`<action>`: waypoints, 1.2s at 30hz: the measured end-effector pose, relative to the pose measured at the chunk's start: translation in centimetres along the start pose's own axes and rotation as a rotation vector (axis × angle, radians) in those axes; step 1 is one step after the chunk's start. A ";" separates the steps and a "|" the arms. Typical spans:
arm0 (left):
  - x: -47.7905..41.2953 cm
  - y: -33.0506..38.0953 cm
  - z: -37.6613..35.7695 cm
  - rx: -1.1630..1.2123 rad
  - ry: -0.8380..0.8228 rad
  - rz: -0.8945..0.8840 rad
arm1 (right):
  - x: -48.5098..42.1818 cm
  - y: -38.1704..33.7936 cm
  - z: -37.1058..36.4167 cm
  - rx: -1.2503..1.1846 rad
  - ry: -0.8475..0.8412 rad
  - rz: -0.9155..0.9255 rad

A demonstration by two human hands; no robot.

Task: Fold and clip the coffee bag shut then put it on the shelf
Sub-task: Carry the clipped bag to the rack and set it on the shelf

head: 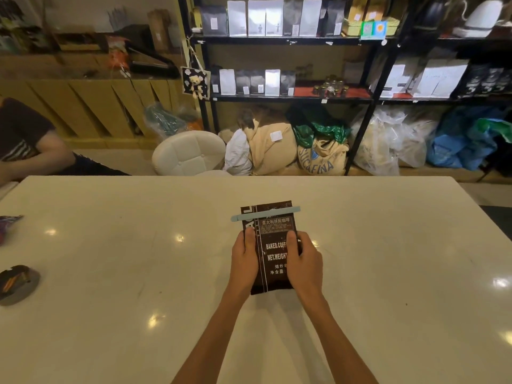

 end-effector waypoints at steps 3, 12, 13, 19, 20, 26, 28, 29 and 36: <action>1.4 1.1 -1.5 0.014 -0.164 0.015 | 0.9 -0.4 2.3 0.027 0.154 -0.023; 8.7 1.5 -12.3 -0.108 -0.518 -0.176 | 7.7 1.9 14.2 -0.226 0.372 -0.226; 9.9 1.4 -14.0 -0.110 -0.569 -0.186 | 8.8 2.3 16.0 -0.238 0.385 -0.244; 20.8 -0.2 -26.2 -0.172 -0.943 -0.211 | 18.1 4.4 29.7 -0.200 0.668 -0.287; 22.8 -0.4 -28.2 -0.180 -0.996 -0.220 | 19.8 4.8 31.8 -0.212 0.714 -0.294; 33.3 -2.0 -38.9 -0.190 -1.329 -0.165 | 28.3 7.2 42.6 -0.205 0.899 -0.352; 36.1 -2.3 -41.6 -0.200 -1.390 -0.161 | 29.9 7.8 45.6 -0.205 0.967 -0.354; 36.9 -2.3 -42.6 -0.204 -1.405 -0.166 | 30.3 8.1 46.7 -0.211 0.994 -0.354; 37.5 -1.6 -49.0 -0.197 -1.495 -0.044 | 28.4 10.0 52.0 -0.343 1.095 -0.317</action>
Point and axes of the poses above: each hand's wrist, its own x-axis away from the middle knuckle, its own z-axis out of the back of the hand, y = z × x, the point moved 8 cm from there along -x, towards the middle knuckle, and after that the axes turned 9 degrees about -x, right-handed, at the moved point
